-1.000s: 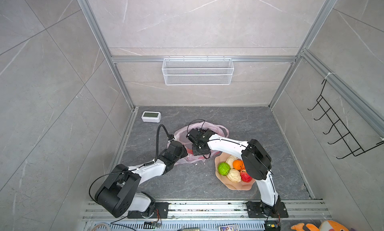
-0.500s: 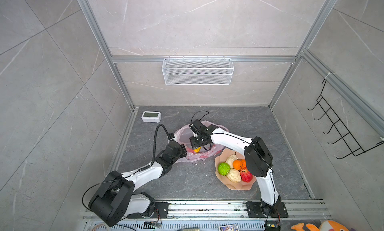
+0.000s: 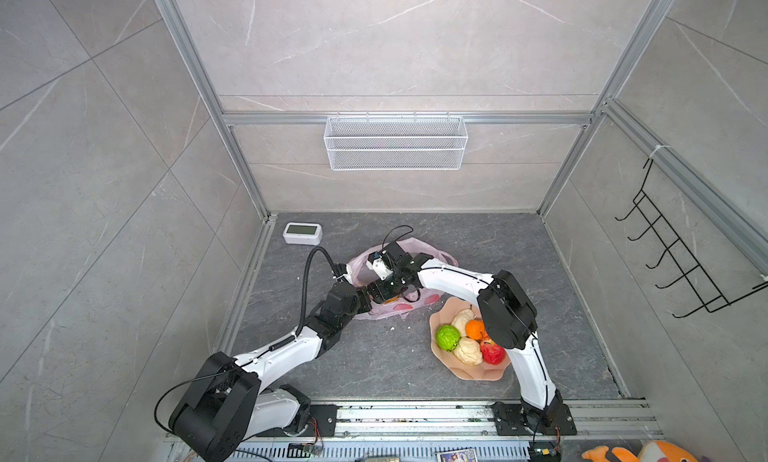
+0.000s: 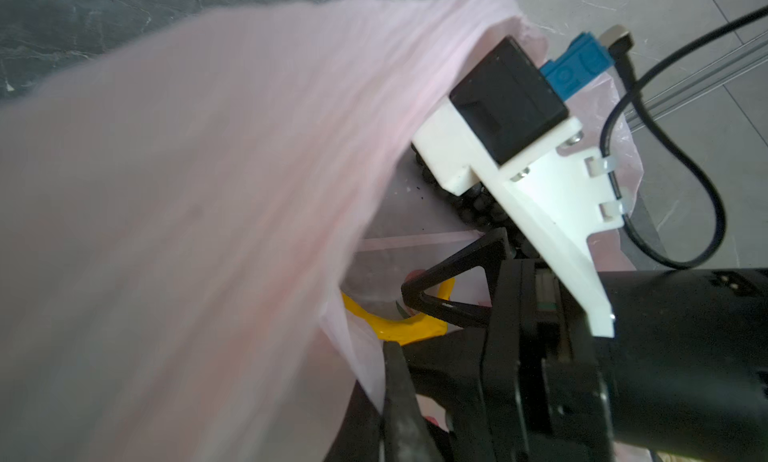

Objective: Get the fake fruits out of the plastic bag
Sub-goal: 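Grasp the yellow banana in the bag with the right gripper, then lift the banana out of the bag and carry it over the peach bowl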

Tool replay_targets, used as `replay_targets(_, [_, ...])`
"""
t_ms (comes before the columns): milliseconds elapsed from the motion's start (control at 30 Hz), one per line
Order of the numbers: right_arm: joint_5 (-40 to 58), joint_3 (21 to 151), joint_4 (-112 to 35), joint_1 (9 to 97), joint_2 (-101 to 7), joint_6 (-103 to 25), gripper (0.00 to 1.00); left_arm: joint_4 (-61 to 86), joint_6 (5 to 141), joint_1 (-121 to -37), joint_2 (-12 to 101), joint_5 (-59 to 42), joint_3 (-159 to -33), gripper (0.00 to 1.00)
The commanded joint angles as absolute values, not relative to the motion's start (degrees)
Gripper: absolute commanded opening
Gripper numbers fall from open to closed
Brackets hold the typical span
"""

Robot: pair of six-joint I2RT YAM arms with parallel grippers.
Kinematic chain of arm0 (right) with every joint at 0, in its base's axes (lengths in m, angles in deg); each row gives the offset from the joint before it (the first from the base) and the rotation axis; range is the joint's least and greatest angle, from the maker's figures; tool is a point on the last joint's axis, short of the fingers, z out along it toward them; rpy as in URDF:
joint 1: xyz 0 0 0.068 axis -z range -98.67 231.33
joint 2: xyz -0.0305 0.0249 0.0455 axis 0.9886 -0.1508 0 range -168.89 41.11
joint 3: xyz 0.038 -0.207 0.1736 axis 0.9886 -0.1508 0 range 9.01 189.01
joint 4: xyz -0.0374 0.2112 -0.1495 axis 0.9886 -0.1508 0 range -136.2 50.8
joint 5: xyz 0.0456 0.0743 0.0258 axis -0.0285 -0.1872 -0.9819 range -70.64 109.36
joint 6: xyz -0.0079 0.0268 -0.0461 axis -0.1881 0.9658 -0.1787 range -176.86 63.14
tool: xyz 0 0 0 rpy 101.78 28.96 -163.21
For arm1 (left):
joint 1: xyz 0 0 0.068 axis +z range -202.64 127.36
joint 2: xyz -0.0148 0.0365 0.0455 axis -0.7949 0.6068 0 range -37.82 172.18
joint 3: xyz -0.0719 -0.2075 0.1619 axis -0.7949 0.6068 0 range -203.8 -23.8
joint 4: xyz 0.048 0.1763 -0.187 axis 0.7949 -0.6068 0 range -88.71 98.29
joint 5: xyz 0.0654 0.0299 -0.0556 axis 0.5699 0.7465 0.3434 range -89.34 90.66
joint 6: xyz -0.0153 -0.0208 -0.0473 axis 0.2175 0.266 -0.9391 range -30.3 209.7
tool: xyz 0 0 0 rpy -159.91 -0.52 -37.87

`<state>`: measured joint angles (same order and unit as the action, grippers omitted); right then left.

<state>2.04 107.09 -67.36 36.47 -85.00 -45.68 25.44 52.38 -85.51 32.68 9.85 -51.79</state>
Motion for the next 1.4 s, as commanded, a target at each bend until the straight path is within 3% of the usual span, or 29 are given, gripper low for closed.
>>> replay_targets(0, [-0.5,108.2,-64.8,35.7,-87.3,-46.4,0.78,28.0,52.0,-85.7,30.7,11.5,-50.9,0.0])
replay_targets(300, [16.4,118.6,-71.5,33.8,-95.2,-43.9,0.78,29.1,48.2,-85.7,30.5,12.4,-48.8,0.0])
replay_targets(533, [28.5,118.2,-72.5,34.4,-93.9,-39.2,0.69,24.2,44.4,-85.1,30.1,17.5,-48.5,0.0])
replay_targets(900, [21.9,115.4,-69.3,35.8,-91.6,-38.8,0.56,22.3,42.9,-82.8,36.0,13.7,-51.2,0.0])
replay_targets(1200, [20.4,116.2,-69.8,35.7,-91.9,-38.5,0.3,22.7,43.7,-82.8,39.6,10.5,-53.3,0.0])
replay_targets(1367, [19.5,115.1,-69.6,35.0,-88.2,-38.7,0.27,23.0,44.6,-82.7,42.4,7.8,-55.0,0.01])
